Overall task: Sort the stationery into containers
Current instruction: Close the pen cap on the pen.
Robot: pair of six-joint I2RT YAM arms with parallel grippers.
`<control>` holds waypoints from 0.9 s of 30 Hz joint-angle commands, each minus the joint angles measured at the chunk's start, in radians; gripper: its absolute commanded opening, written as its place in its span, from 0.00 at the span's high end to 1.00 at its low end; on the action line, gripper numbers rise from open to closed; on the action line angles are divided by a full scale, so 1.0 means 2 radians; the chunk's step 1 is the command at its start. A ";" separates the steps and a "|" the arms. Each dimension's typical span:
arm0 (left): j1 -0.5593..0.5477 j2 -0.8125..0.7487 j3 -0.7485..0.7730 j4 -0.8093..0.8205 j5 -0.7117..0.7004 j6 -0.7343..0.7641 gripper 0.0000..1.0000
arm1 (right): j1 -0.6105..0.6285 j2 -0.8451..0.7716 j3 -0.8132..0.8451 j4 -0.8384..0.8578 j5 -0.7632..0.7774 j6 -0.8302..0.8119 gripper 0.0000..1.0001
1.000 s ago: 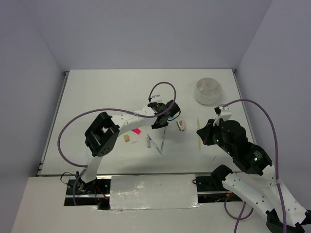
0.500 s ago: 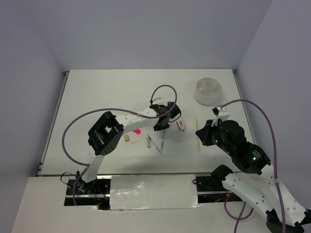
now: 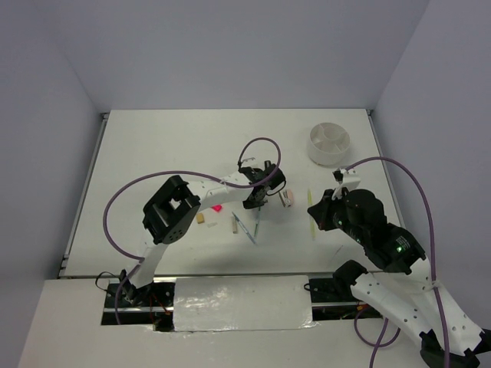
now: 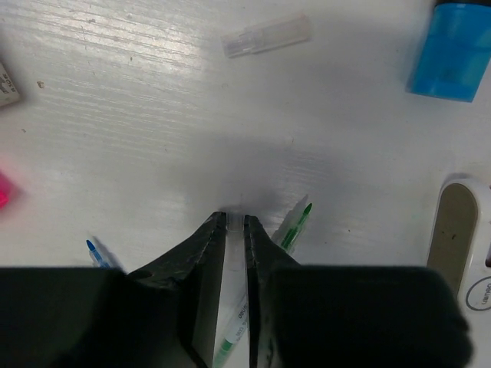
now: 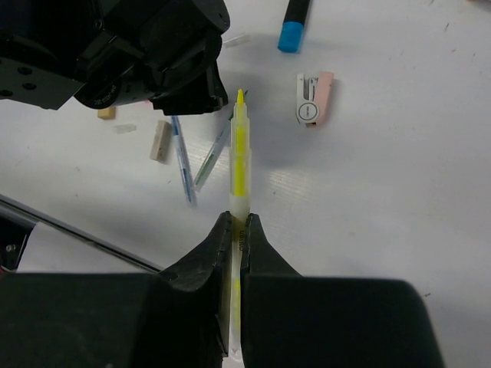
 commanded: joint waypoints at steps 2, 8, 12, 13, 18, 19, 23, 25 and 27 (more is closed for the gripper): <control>-0.004 0.011 -0.014 -0.001 0.003 -0.002 0.76 | 0.002 0.005 0.002 0.022 -0.004 -0.009 1.00; -0.003 -0.005 -0.031 0.005 -0.001 0.000 0.99 | 0.002 0.010 0.002 0.026 -0.011 -0.009 1.00; -0.002 -0.047 -0.046 0.023 -0.009 0.016 1.00 | 0.002 0.015 -0.001 0.034 -0.016 -0.007 1.00; -0.002 -0.063 -0.052 0.046 -0.011 0.020 1.00 | 0.002 0.015 -0.001 0.035 -0.014 -0.005 1.00; -0.003 -0.224 -0.121 0.156 -0.018 0.076 1.00 | 0.002 0.008 -0.002 0.058 -0.031 0.003 1.00; -0.004 -0.272 -0.147 0.201 -0.016 0.098 1.00 | 0.002 0.004 -0.004 0.063 -0.037 0.009 1.00; -0.003 -0.394 -0.230 0.298 -0.007 0.124 1.00 | 0.004 -0.005 -0.027 0.105 -0.088 0.026 1.00; -0.004 -0.467 -0.288 0.335 -0.007 0.127 1.00 | 0.006 0.001 -0.043 0.129 -0.114 0.041 1.00; -0.003 -0.515 -0.333 0.420 0.005 0.131 1.00 | 0.012 0.003 -0.057 0.178 -0.147 0.059 1.00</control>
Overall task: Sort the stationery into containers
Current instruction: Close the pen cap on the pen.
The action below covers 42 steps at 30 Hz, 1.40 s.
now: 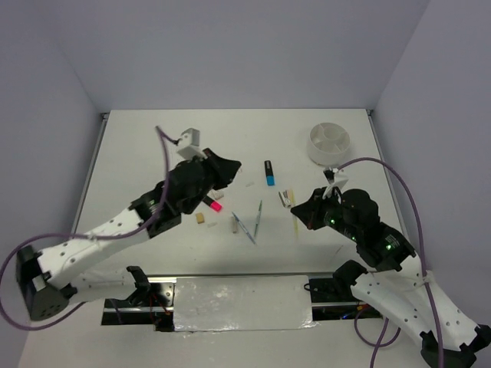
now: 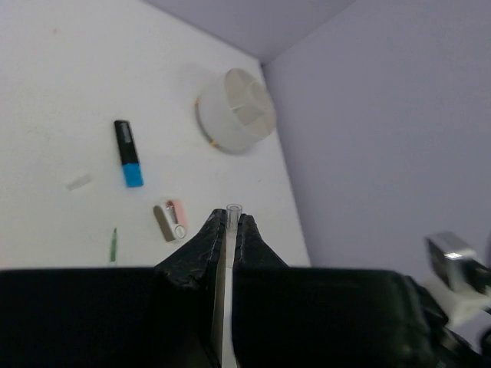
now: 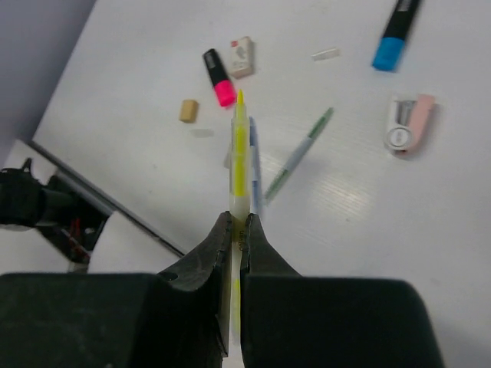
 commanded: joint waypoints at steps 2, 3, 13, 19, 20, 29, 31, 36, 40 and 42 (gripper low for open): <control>-0.002 -0.102 -0.121 0.196 0.022 0.033 1.00 | 0.020 0.003 -0.040 0.126 -0.071 0.044 1.00; -0.002 -0.131 -0.147 0.216 0.034 0.042 1.00 | 0.038 0.010 -0.046 0.155 -0.066 0.053 1.00; -0.002 -0.206 -0.237 0.407 0.128 0.090 1.00 | 0.212 0.101 -0.007 0.249 0.041 0.026 1.00; -0.002 -0.220 -0.269 0.444 0.131 0.076 0.97 | 0.262 0.112 0.003 0.258 0.103 0.005 1.00; -0.003 -0.220 -0.267 0.439 0.133 0.075 0.97 | 0.266 0.109 0.004 0.261 0.112 0.002 1.00; -0.002 -0.211 -0.293 0.479 0.145 0.046 0.96 | 0.285 0.099 0.007 0.281 0.134 -0.032 1.00; -0.002 -0.210 -0.290 0.475 0.148 0.044 0.96 | 0.286 0.100 0.011 0.281 0.133 -0.035 1.00; -0.002 -0.200 -0.290 0.482 0.150 0.042 0.95 | 0.286 0.112 0.026 0.282 0.123 -0.040 1.00; -0.002 -0.197 -0.290 0.487 0.152 0.040 0.94 | 0.286 0.127 0.034 0.284 0.115 -0.040 1.00; -0.002 -0.197 -0.290 0.484 0.153 0.040 0.94 | 0.286 0.128 0.034 0.285 0.116 -0.041 1.00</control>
